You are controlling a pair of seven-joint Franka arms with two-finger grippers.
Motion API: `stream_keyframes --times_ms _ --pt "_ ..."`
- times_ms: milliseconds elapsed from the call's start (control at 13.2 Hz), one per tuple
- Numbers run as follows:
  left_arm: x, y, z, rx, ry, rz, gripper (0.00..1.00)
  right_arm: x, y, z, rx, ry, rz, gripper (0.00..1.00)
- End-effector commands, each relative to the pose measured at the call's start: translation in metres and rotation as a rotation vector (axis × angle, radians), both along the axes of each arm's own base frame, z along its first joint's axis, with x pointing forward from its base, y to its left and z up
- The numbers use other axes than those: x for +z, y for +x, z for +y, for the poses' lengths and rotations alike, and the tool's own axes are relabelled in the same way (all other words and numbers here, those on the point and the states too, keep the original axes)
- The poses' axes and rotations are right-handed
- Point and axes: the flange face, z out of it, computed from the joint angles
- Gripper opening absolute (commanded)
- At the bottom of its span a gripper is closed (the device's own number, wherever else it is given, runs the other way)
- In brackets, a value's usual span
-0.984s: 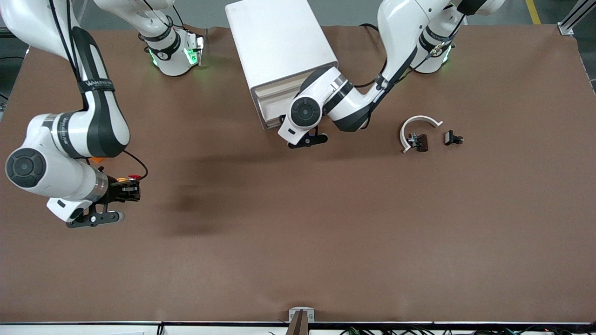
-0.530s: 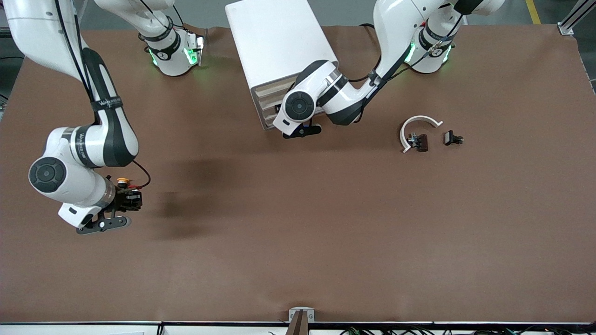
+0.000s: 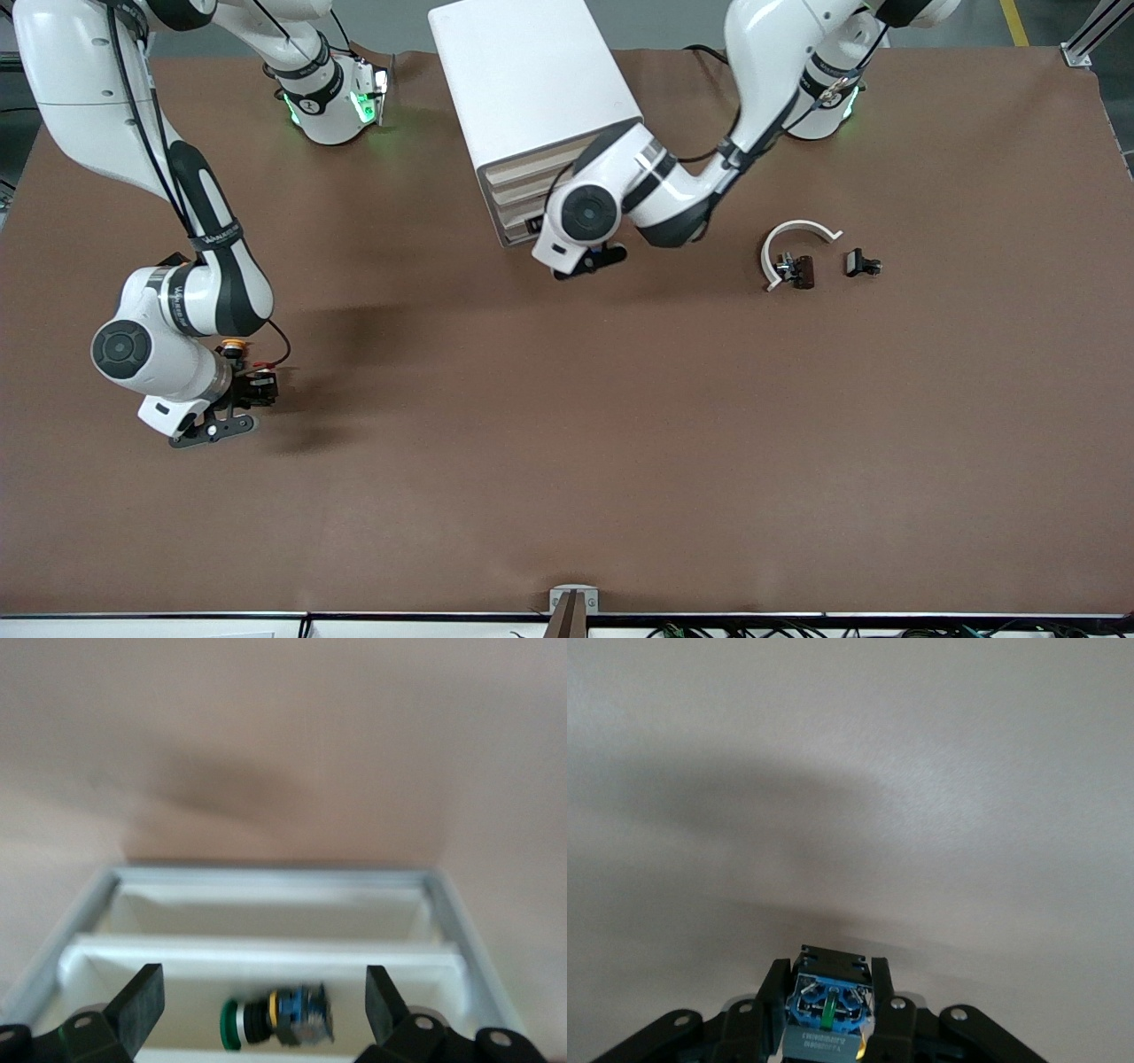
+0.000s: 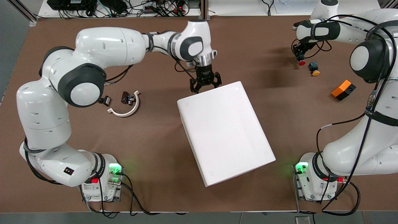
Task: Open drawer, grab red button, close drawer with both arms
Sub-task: 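Lower the red button beside the other button and open the right gripper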
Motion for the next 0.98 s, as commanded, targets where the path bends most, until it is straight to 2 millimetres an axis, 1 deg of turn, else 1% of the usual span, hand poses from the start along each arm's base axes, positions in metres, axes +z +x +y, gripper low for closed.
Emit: stream_keyframes --times_ms 0,76,151,227,303,378,454,530,605,757,832,908 --pt "0.042 0.068 0.069 0.049 0.048 -0.122 1.00 -0.007 -0.021 0.005 0.013 0.004 0.017 0.18" --pt "0.055 0.093 0.099 0.080 0.065 -0.170 1.00 -0.013 -0.029 0.007 0.011 0.007 0.032 0.18" --pt "0.072 0.117 0.127 0.105 0.083 -0.229 1.00 -0.013 -0.032 0.007 0.010 0.009 0.029 0.18" --pt "0.084 0.137 0.153 0.121 0.096 -0.272 1.00 -0.015 -0.035 0.008 0.011 0.010 0.026 0.18" --pt "0.098 0.153 0.173 0.129 0.096 -0.310 1.00 -0.017 -0.039 0.007 0.010 0.011 0.025 0.18" --pt "0.114 0.161 0.195 0.137 0.104 -0.325 1.00 -0.014 -0.042 0.007 0.011 0.011 0.025 0.18" --pt "0.131 0.170 0.230 0.147 0.120 -0.331 1.00 -0.011 -0.044 0.007 0.010 0.010 0.023 0.31" --pt "0.149 0.176 0.256 0.145 0.122 -0.354 1.00 -0.008 -0.043 0.007 0.010 0.010 0.020 0.84" --pt "0.168 0.180 0.279 0.139 0.116 -0.380 1.00 -0.002 -0.042 0.006 0.009 0.010 0.012 1.00" --pt "0.201 0.182 0.312 0.118 0.113 -0.428 1.00 0.021 -0.035 0.006 0.008 0.008 -0.024 1.00" --pt "0.220 0.180 0.332 0.093 0.113 -0.447 1.00 0.036 -0.030 0.007 0.012 0.007 -0.049 1.00" --pt "0.237 0.173 0.345 0.047 0.114 -0.453 1.00 0.051 -0.026 0.009 0.012 0.005 -0.055 1.00"
